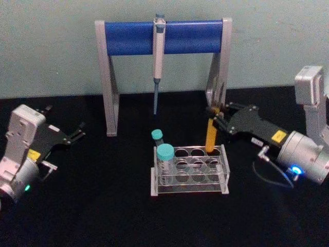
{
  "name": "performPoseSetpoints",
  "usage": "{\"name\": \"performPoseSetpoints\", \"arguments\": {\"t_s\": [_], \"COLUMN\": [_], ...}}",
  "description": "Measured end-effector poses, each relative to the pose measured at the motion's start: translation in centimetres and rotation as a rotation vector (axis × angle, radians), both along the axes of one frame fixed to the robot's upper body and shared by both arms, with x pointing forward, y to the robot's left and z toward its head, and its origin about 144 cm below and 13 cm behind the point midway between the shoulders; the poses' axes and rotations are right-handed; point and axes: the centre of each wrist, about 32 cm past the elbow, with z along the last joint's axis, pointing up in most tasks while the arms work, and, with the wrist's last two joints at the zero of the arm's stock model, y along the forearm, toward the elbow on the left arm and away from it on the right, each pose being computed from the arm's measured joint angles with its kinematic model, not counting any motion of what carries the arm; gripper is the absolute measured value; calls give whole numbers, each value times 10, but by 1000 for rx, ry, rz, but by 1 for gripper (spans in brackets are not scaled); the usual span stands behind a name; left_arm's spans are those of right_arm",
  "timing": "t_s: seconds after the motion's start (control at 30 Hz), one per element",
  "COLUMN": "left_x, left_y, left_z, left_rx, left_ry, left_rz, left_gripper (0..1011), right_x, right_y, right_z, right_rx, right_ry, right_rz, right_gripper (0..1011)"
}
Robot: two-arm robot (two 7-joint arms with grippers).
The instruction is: Pick up the test tube from the test tube rack, shake it, then place it back into the test tube rack.
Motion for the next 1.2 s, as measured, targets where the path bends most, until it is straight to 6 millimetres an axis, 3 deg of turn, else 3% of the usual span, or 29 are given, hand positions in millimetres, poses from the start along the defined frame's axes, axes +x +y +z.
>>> {"name": "performPoseSetpoints", "arguments": {"t_s": [0.27,0.57,0.8,1.2], "left_x": [0,0,0,0], "left_y": [0,0,0,0], "left_z": [0,0,0,0], "left_rx": [0,0,0,0], "left_ry": [0,0,0,0], "left_rz": [0,0,0,0], "left_gripper": [1002,1001,1001,1001], "right_x": [-2,24,39,39], "right_y": [18,36,34,27], "right_z": [-4,-5,-3,-2], "right_rx": [24,48,41,27], "right_ry": [19,-11,-27,-33], "right_rz": [90,85,15,-24], "right_gripper": [220,221,220,220]}}
